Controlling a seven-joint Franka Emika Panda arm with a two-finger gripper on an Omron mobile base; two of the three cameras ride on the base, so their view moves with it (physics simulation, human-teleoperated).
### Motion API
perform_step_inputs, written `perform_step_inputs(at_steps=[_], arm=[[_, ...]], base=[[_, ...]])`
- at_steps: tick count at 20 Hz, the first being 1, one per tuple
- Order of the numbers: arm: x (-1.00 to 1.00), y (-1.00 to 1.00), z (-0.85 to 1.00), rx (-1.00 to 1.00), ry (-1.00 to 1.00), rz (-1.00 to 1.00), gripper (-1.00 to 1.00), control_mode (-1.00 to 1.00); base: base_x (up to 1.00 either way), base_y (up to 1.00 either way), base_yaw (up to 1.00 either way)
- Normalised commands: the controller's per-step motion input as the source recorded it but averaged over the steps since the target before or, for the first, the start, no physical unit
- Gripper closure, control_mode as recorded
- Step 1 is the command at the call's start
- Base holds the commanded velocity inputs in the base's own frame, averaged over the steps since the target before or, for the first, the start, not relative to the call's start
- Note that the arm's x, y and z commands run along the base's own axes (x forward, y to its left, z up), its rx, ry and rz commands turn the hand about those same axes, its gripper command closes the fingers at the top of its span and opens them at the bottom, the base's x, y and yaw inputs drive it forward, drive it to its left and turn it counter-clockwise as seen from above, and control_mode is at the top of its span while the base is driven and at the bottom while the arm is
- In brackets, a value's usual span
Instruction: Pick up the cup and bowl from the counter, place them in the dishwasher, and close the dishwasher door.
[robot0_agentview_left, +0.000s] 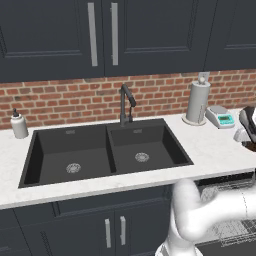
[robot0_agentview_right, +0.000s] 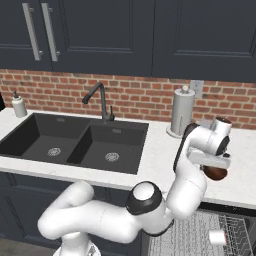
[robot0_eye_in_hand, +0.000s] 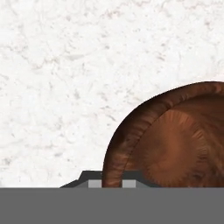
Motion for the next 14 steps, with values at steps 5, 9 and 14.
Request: perform_step_inputs(at_steps=[5,9,14], arm=[[-0.8,0.54,0.0,0.0,-0.16,0.02,1.0,-1.0],[-0.85,0.52,0.0,0.0,-0.11,0.0,1.0,-1.0],[-0.72,0.36,0.0,0.0,-0.11,0.0,1.0,-1.0]], base=[[0.0,0.0,0.0],[0.0,0.0,0.0],[0.0,0.0,0.0]])
